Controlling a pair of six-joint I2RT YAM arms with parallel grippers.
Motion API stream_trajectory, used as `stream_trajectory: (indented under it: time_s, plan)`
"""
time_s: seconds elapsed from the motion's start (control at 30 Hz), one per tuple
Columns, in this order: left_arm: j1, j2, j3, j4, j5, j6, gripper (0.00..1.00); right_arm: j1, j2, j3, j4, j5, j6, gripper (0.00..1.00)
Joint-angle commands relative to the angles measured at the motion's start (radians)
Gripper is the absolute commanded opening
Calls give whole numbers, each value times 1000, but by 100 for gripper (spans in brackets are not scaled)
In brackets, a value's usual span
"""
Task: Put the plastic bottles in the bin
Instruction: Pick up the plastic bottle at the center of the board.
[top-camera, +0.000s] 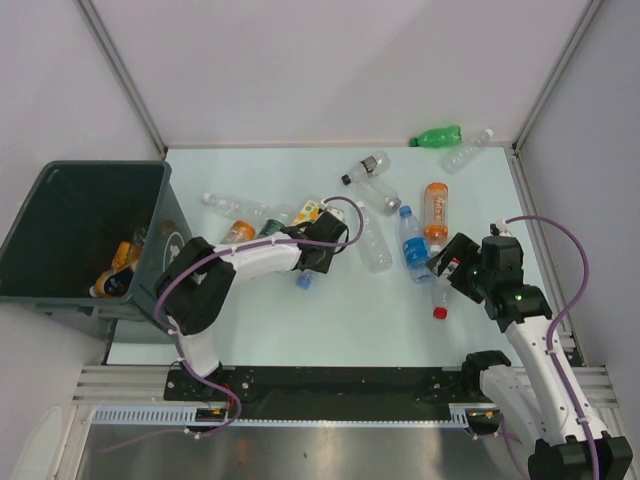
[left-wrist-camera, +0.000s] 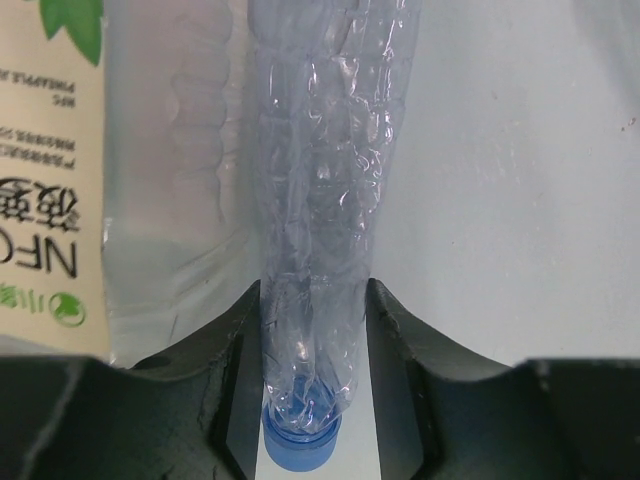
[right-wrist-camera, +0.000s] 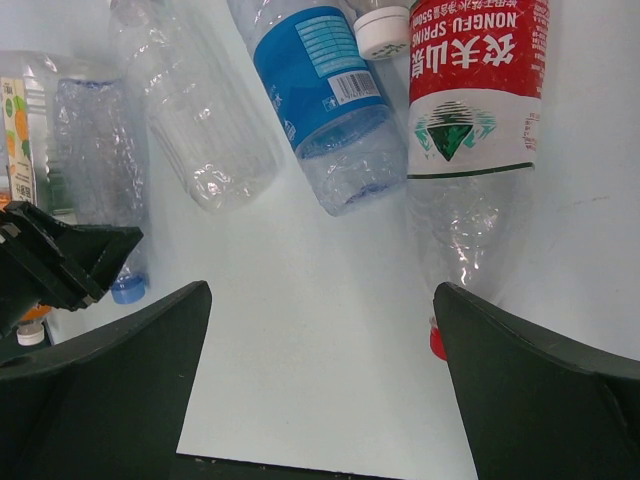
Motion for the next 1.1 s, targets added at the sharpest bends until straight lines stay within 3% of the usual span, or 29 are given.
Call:
stream_trajectory:
  time_s: [0.0, 0.53, 0.93, 1.07]
  plan:
    - [-7, -112, 43, -56, -27, -27, 7, -5, -19, 11, -12, 10, -11, 100]
    - [-5, -435, 210, -268, -257, 31, 9, -6, -32, 12, -15, 7, -6, 100]
    - [6, -644, 301, -326, -706, 132, 19, -6, -29, 11, -9, 7, -8, 100]
    - [76, -702, 350, -363, -745, 144, 22, -8, -22, 12, -3, 5, -8, 100]
